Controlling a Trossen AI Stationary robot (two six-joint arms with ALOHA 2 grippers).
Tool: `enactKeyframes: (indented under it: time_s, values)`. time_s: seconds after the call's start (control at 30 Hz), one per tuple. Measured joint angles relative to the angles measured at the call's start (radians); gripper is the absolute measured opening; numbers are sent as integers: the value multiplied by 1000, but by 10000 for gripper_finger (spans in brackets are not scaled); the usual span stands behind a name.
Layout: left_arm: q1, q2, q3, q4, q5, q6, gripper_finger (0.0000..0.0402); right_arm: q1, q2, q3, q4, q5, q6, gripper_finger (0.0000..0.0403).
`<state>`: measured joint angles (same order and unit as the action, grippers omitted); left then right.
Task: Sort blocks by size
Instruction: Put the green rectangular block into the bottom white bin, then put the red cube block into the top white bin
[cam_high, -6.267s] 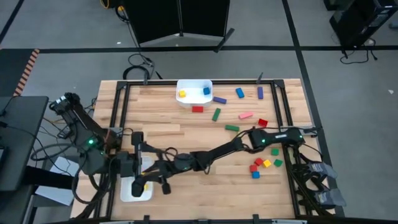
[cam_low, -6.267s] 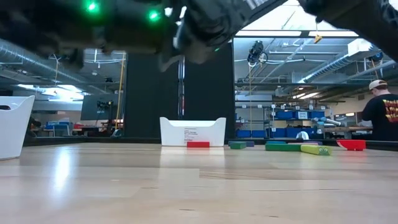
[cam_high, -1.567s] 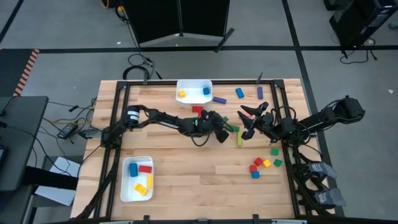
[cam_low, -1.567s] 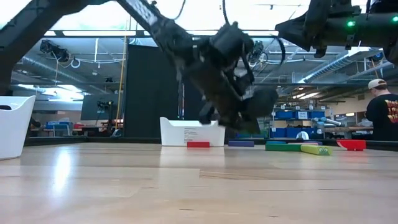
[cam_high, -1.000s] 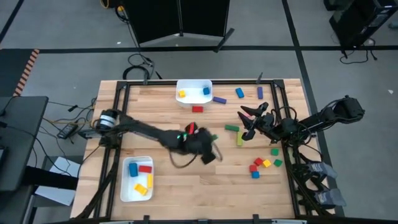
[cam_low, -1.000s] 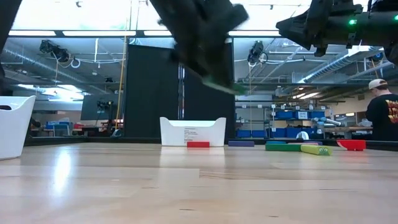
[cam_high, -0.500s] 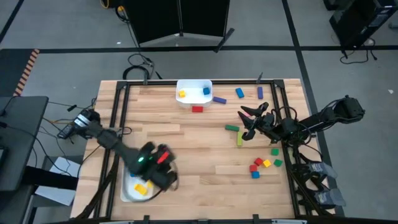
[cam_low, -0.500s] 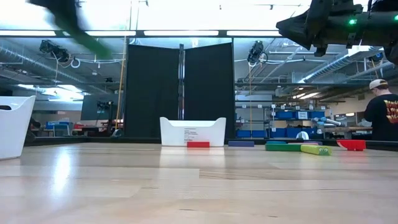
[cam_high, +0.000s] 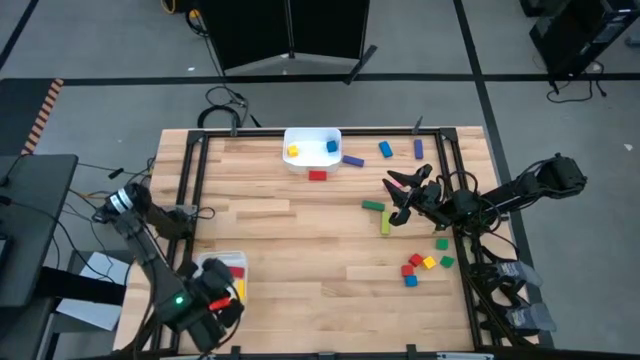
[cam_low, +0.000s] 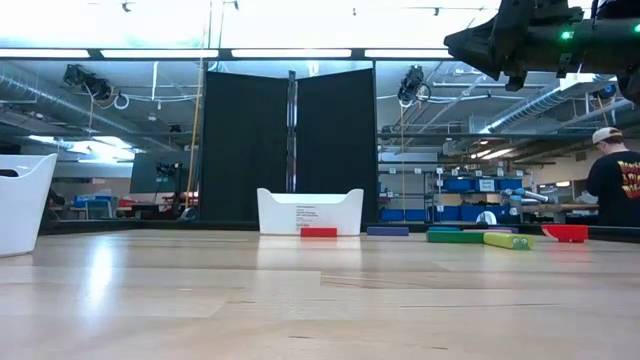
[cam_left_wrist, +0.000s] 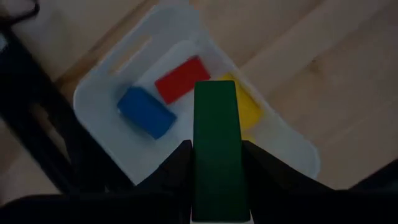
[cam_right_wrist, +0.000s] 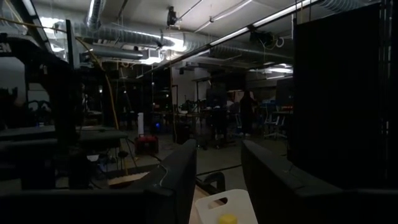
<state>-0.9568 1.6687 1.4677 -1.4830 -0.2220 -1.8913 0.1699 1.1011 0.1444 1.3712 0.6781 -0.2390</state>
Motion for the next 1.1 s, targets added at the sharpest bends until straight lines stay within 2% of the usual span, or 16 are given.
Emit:
enactKeyframes:
  time_s: [0.17, 0.43, 0.73, 0.83, 0.93, 1.0, 1.1]
  values:
    - [-8, 36, 0, -2, 19, -2, 113, 0, 0, 0, 0, 0, 0, 139]
    - [-7, 99, 0, -1, 41, 0, 179, 0, 0, 0, 0, 0, 3, 135]
    - [-2, 102, 0, 3, -23, 19, 188, 0, 0, 0, 0, 0, 4, 139]
    - [19, 102, 0, 7, -113, 36, 188, 0, 0, 0, -4, 0, 4, 136]
    - [56, 102, 0, 43, -297, 86, 189, 0, 0, 16, -61, -10, 4, 136]
    - [93, 102, 0, 79, -412, 155, 189, 1, 0, 59, -154, -17, 13, 138]
    - [170, 102, 0, 155, -526, 300, 188, 1, 7, 163, -401, -44, 47, 147]
